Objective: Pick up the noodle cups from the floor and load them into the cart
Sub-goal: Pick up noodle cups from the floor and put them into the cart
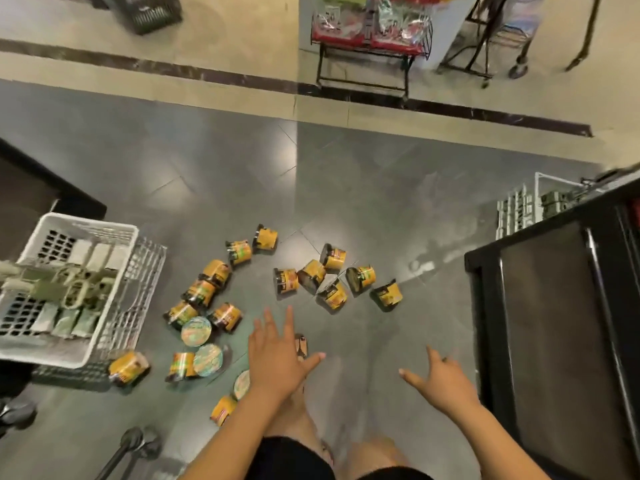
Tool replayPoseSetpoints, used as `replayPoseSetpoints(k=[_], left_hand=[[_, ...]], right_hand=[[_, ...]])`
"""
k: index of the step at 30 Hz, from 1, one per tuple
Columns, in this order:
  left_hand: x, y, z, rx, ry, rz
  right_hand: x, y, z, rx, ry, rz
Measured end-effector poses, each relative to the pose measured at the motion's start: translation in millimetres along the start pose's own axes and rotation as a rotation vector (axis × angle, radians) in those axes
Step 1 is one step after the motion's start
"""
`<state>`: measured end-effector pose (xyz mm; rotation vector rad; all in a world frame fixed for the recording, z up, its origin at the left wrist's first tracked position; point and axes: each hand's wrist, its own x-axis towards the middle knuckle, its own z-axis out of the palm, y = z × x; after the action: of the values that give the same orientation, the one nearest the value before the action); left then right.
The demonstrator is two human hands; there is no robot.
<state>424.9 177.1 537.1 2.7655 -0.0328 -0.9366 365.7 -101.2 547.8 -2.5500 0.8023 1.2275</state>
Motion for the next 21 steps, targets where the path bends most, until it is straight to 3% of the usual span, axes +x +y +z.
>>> replayPoseSetpoints(k=[7, 16, 21], left_hand=[[130, 27, 26, 0.164, -0.04, 0.105], [364, 33, 229, 0.162, -0.009, 0.121], [461, 26, 327, 0.081, 0.094, 0.235]], right_hand=[[132, -31, -24, 0.041, 0.071, -0.01], [410, -39, 74, -0.139, 0.125, -0.183], [542, -60, 134, -0.055, 0.175, -0.302]])
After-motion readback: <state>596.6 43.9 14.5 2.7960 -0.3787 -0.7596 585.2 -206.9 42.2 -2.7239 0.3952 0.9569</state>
